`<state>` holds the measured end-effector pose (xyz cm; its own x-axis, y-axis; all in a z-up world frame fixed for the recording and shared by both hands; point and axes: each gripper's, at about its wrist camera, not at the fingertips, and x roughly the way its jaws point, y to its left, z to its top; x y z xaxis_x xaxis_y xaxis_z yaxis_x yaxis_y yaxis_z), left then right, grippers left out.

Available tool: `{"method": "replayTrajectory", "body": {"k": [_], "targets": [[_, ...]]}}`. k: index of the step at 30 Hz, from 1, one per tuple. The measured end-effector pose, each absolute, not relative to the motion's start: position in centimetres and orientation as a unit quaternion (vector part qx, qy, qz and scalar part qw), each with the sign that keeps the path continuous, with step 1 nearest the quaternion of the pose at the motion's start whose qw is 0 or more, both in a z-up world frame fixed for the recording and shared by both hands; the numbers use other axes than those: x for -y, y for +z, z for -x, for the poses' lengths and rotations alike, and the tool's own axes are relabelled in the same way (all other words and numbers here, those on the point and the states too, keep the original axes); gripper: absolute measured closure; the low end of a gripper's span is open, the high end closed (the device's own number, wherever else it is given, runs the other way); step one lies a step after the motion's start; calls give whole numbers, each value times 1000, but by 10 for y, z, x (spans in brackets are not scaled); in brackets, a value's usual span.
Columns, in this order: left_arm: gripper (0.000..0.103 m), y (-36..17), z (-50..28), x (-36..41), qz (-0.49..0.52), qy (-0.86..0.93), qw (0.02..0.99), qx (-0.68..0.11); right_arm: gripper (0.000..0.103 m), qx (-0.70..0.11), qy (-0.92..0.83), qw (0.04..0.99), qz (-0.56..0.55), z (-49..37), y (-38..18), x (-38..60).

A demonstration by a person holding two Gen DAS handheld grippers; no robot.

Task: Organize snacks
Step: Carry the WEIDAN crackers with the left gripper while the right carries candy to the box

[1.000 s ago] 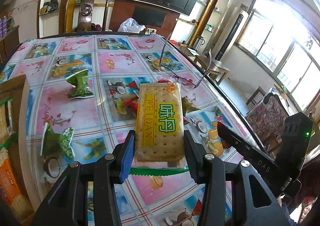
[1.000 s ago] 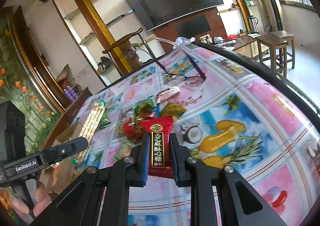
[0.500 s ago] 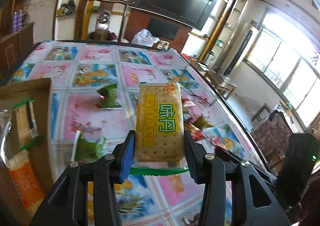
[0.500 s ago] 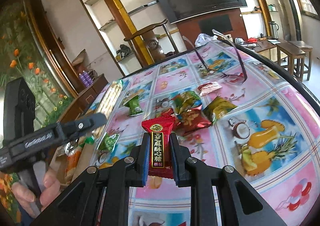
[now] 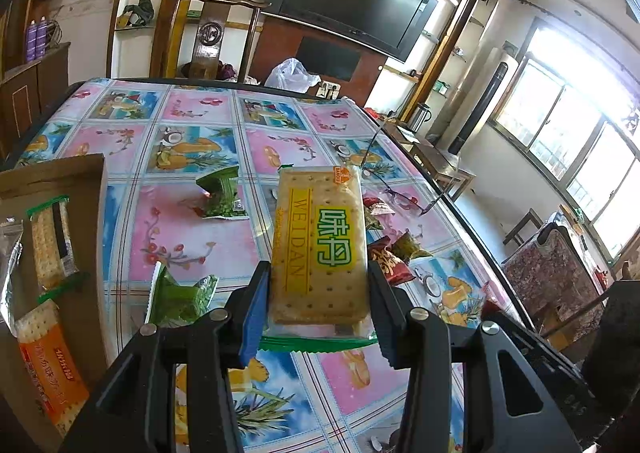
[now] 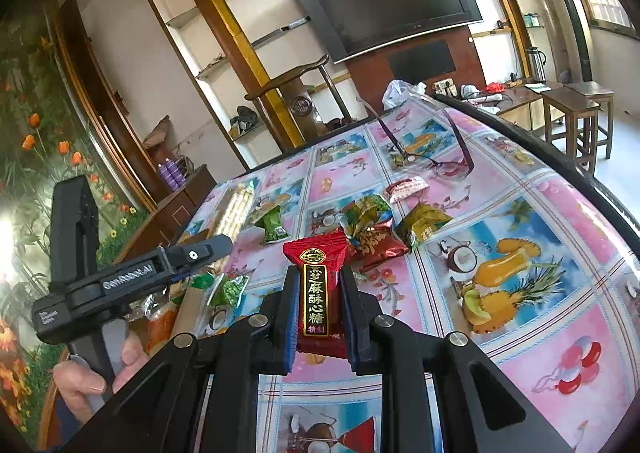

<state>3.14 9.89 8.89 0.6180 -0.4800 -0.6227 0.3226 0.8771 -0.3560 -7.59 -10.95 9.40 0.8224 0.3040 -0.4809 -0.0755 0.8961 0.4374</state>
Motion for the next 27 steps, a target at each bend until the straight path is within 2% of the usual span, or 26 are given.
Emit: {"method": "replayTrajectory", "body": {"k": [12, 21, 27], "targets": [[58, 103, -15, -118, 139, -242, 891, -357, 83, -284, 122, 929, -201, 74, 94, 95], [58, 112, 32, -219, 180, -177, 907, -338, 83, -289, 174, 924, -180, 68, 102, 51], [58, 91, 54, -281, 182, -92, 916, -345, 83, -303, 222, 915, -149, 62, 100, -1]]}}
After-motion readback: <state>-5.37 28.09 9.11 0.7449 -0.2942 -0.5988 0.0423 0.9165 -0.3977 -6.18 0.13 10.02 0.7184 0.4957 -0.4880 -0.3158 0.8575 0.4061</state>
